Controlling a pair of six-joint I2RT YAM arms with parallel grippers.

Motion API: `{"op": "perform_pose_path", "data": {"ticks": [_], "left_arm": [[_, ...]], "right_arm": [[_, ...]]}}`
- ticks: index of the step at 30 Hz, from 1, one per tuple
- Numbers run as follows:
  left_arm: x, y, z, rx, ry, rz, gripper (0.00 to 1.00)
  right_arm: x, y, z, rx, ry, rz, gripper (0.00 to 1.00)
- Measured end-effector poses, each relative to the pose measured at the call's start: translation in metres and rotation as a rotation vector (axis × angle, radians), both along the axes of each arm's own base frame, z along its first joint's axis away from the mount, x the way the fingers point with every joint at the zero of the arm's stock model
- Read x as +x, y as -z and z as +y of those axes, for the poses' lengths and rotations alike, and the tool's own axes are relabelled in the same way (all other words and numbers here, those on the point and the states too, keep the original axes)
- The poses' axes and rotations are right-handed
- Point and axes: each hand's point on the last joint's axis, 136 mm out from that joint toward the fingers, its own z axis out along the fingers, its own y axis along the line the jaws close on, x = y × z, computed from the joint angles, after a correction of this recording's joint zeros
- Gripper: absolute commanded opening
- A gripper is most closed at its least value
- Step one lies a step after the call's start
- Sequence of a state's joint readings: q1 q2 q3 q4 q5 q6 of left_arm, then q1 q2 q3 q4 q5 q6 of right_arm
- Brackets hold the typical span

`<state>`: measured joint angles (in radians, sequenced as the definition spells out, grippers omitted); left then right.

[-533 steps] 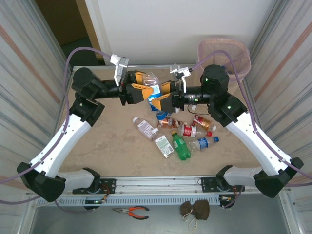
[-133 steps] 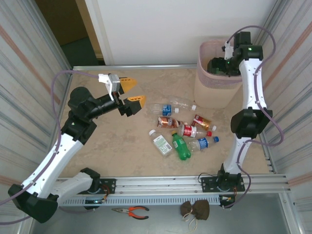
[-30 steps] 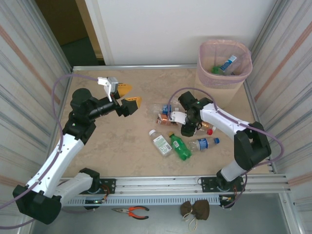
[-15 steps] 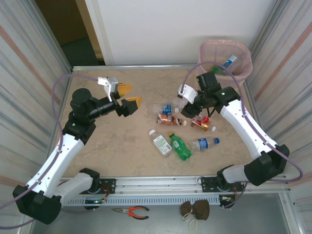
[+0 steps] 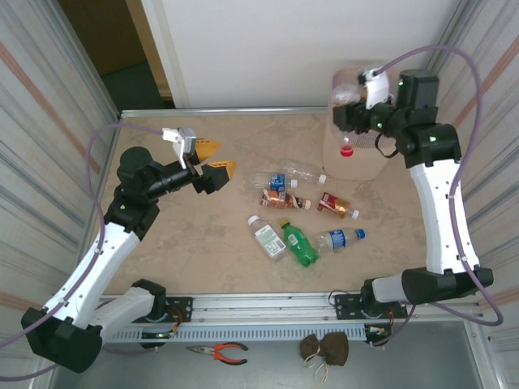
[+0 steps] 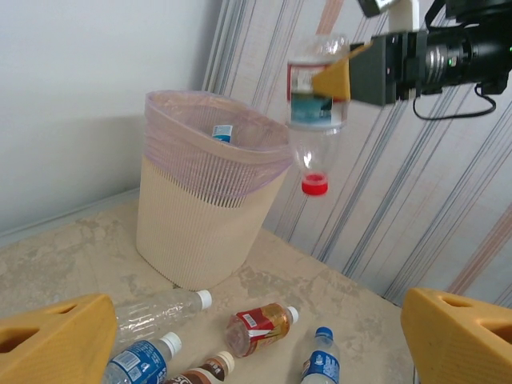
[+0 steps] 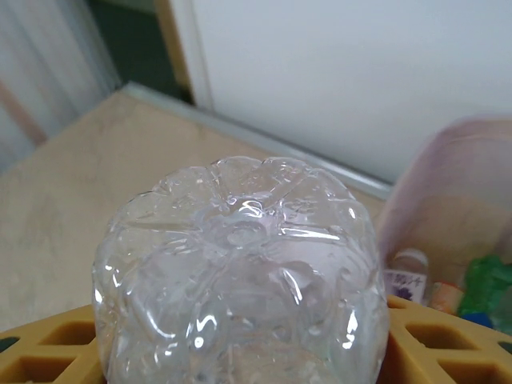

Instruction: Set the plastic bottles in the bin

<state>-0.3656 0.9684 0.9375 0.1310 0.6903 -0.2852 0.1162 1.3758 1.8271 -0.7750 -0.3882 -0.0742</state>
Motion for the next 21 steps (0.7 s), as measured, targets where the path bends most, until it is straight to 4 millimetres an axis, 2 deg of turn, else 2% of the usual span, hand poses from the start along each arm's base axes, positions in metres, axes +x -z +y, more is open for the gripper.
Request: {"op": "perform_pose_path", "data": {"ticks": [6, 11, 16, 21], "left_arm": [[0.000, 0.000, 0.000, -0.002, 0.000, 0.003, 0.92], [0.000, 0.000, 0.000, -0.002, -0.001, 0.003, 0.92], [0.001, 0.000, 0.000, -0.002, -0.004, 0.003, 0.92], [0.001, 0.000, 0.000, -0.001, -0.004, 0.003, 0.92]], "right_arm": [[0.035, -0.037, -0.056, 0.176, 0.185, -0.060, 0.55], [0.070, -0.046, -0.096, 0.280, 0.285, -0.075, 0.55], [0.109, -0.031, -0.109, 0.312, 0.311, -0.041, 0.54], [0.147, 0.002, -0.115, 0.311, 0.324, 0.035, 0.53]]}}
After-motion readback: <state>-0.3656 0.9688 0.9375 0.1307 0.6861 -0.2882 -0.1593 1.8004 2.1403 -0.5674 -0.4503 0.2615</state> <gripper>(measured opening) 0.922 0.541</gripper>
